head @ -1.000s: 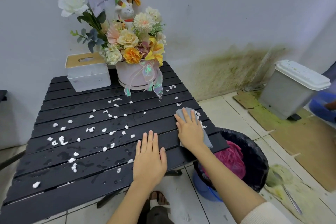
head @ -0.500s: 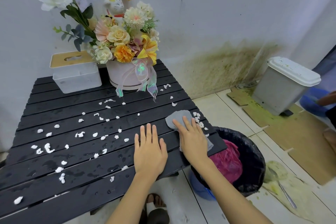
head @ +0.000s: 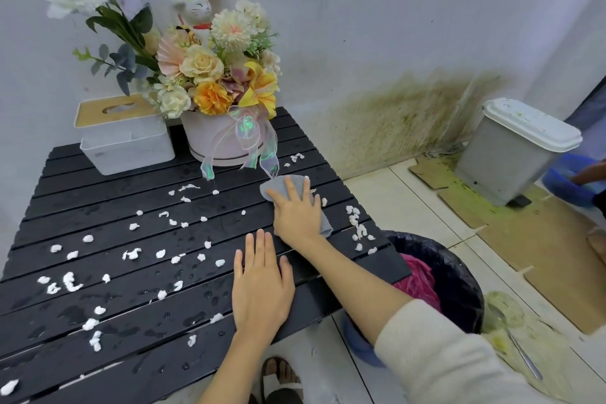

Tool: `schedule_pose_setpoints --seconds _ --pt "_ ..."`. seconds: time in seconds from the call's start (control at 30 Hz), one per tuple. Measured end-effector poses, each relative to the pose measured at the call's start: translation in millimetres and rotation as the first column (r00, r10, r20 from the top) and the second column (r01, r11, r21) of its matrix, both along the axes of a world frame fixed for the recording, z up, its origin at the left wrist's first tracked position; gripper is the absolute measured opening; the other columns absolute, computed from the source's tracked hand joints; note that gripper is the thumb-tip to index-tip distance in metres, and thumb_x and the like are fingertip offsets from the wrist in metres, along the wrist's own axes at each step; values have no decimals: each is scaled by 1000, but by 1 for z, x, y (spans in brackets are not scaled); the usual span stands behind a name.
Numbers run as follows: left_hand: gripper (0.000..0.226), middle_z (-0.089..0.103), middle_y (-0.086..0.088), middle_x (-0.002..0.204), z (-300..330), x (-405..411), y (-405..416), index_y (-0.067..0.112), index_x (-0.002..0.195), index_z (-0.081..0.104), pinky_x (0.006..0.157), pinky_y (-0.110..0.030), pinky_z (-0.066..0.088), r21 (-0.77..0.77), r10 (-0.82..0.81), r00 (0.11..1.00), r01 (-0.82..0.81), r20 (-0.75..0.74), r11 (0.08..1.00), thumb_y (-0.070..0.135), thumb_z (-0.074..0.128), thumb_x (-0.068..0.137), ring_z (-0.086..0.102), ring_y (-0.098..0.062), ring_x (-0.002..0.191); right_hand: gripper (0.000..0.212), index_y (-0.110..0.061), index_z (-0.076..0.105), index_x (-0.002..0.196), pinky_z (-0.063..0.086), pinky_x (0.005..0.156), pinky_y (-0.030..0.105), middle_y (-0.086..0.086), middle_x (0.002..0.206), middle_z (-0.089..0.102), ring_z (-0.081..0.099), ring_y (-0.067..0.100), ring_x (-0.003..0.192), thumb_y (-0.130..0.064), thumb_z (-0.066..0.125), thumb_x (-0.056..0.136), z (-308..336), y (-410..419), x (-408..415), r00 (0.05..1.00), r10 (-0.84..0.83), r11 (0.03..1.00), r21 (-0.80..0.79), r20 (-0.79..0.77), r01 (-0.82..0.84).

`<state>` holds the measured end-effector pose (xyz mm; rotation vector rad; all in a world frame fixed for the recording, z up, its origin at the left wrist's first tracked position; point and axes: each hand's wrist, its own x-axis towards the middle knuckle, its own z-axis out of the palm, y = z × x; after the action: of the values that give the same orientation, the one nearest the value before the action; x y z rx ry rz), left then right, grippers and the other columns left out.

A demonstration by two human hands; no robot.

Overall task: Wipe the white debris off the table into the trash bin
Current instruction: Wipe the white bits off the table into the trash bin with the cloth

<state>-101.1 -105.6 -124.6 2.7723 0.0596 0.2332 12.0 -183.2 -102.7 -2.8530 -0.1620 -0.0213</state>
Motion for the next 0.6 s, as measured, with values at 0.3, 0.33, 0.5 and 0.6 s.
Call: schedule_pose_setpoints --seconds 0.3,0.33,0.5,0.6 --pt "56 17 -3 158 1 -1 -3 12 148 17 119 -37 2 20 2 1000 -2 17 1000 34 23 97 7 -18 147 67 -18 22 147 25 115 42 7 161 6 3 37 146 -9 55 89 2 -57 -35 977 -214 977 0 -20 214" --pt "56 17 -3 158 1 -1 -4 12 148 17 119 -38 3 23 -2 1000 2 16 1000 33 23 97 7 -19 147 63 -18 26 145 29 112 41 6 160 9 4 36 146 -4 50 89 6 -63 -40 976 -215 976 27 -22 215" --pt "52 24 -7 155 3 2 -4 10 147 22 119 -39 7 75 -103 994 99 46 992 26 27 97 12 -24 146 66 -19 39 140 38 105 44 2 157 24 10 34 147 9 45 81 20 -52 -67 966 -161 976 179 201 126" --pt "51 26 -10 154 6 2 -6 6 146 23 118 -37 10 68 -150 986 145 67 987 21 31 98 16 -24 146 62 -18 44 139 18 118 44 2 156 27 11 36 146 7 46 82 3 -47 -87 981 -114 981 174 159 86"
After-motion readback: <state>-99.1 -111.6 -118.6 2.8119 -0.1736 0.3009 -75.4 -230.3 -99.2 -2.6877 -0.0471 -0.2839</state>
